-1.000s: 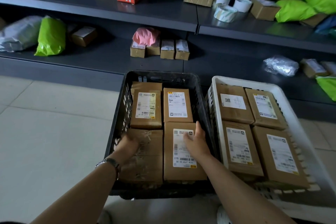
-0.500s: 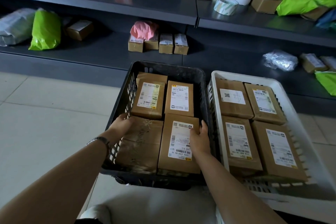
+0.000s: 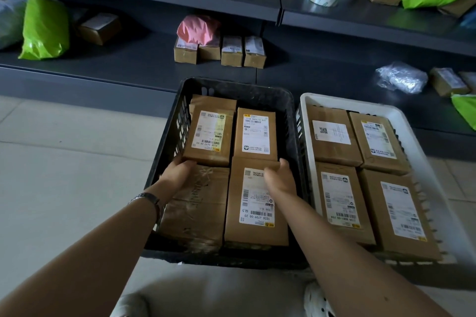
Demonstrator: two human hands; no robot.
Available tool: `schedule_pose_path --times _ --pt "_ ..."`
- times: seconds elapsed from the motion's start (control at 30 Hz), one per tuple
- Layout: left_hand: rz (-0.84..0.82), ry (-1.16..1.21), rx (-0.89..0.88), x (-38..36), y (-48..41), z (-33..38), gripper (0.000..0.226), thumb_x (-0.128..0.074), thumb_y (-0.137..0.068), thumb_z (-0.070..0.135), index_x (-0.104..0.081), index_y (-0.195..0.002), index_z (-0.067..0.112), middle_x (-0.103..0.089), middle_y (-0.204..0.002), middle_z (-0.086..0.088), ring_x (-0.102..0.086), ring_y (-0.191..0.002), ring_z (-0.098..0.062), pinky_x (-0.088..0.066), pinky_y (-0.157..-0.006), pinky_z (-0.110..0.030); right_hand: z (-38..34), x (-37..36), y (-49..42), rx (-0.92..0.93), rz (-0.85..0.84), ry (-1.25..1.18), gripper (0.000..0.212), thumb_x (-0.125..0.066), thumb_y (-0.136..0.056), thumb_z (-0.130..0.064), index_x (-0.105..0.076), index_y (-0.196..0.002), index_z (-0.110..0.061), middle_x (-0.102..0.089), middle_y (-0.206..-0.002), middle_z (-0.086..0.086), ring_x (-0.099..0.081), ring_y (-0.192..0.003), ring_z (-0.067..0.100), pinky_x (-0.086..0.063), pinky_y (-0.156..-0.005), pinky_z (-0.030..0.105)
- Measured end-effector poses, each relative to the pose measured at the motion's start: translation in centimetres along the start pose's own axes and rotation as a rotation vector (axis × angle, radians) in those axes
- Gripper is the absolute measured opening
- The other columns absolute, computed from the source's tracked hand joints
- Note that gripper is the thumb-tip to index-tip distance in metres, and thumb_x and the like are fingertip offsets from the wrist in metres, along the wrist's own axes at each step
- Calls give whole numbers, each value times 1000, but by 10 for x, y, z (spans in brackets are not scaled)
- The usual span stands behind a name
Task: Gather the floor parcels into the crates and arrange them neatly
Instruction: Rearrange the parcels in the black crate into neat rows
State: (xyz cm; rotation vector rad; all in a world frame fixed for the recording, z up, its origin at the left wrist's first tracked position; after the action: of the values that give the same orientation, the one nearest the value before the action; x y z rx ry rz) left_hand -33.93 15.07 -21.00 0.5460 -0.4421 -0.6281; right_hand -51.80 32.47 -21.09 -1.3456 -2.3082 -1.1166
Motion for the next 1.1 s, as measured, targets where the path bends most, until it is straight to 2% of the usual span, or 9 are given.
schedule_pose_path --times 0.07,0.13,0.2,0.4,0.53,0.67,0.8,0.97,1.1 --pt "-11 -11 -19 -4 1 0 47 -57 -92 25 -47 -138 30 -60 -124 -5 -55 -111 -25 -41 -105 -39 -1 0 1 -3 -14 -1 69 -47 -82 -28 -30 -149 -27 -56 -136 5 -63 -106 26 -55 -87 44" --pt "-13 -72 -60 -8 6 1 51 -56 -94 17 -40 -142 27 -58 -123 -4 -53 -108 -23 -40 -98 -33 -1 3 9 17 -17 5 71 -51 -91 -29 -20 -154 -28 -51 -141 3 -61 -96 19 -49 -67 32" --pt "-5 -217 -69 -10 15 0 61 -60 -92 15 -32 -146 21 -52 -133 -8 -49 -120 -27 -37 -99 -34 8 4 15 44 -40 -1 75 -52 -96 -32 -8 -157 -29 -46 -146 3 -59 -87 14 -41 -58 26" --pt "11 -451 188 -9 30 -29 103 -59 -83 53 -1 -152 3 -28 -152 -20 -35 -137 -36 -32 -111 -45 37 5 29 -63 -89 15 71 -48 -98 -47 -16 -153 -16 -57 -135 8 -61 -114 31 -49 -90 39" --pt "0 -420 155 -5 28 -36 98 -54 -81 57 -9 -151 6 -30 -152 -16 -37 -135 -33 -33 -111 -44 36 8 33 -35 -125 -19 59 -49 -100 -43 -26 -148 -17 -60 -130 6 -63 -108 27 -46 -79 34" --pt "42 -316 128 -5 28 -25 94 -61 -83 56 -16 -149 8 -43 -140 -15 -50 -122 -33 -45 -92 -38 35 4 31 7 -92 -70 51 -50 -100 -41 -33 -142 -18 -61 -128 5 -64 -99 23 -46 -75 30" --pt "94 -195 67 -13 14 -5 77 -55 -92 34 -10 -153 20 -39 -146 -13 -40 -131 -36 -35 -107 -43 24 2 22 113 -51 -82 60 -50 -100 -38 -24 -152 -23 -43 -149 2 -56 -80 5 -39 -55 18" --pt "59 -39 -10 -18 1 11 68 -51 -95 27 -16 -153 28 -47 -142 -5 -47 -127 -29 -37 -109 -43 0 2 7 143 -49 8 69 -46 -101 -38 -11 -158 -24 -17 -163 1 -54 -122 24 -42 -74 27" --pt "48 -38 -35 -21 -1 7 73 -55 -91 21 -15 -152 30 -47 -141 -5 -46 -127 -30 -37 -109 -45 -1 -3 6 175 -62 115 73 -49 -97 -39 -10 -158 -25 -14 -161 -3 -50 -126 25 -48 -89 37"
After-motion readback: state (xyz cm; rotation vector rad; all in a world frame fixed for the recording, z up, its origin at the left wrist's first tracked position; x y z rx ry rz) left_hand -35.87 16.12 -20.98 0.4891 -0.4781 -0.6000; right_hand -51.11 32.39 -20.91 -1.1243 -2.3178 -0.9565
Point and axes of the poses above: each hand's wrist, its own y-axis away from the middle knuckle, its own x-axis out of the back of the hand, z = x × y, the point moved 3 cm from there along -y, towards the middle knuckle
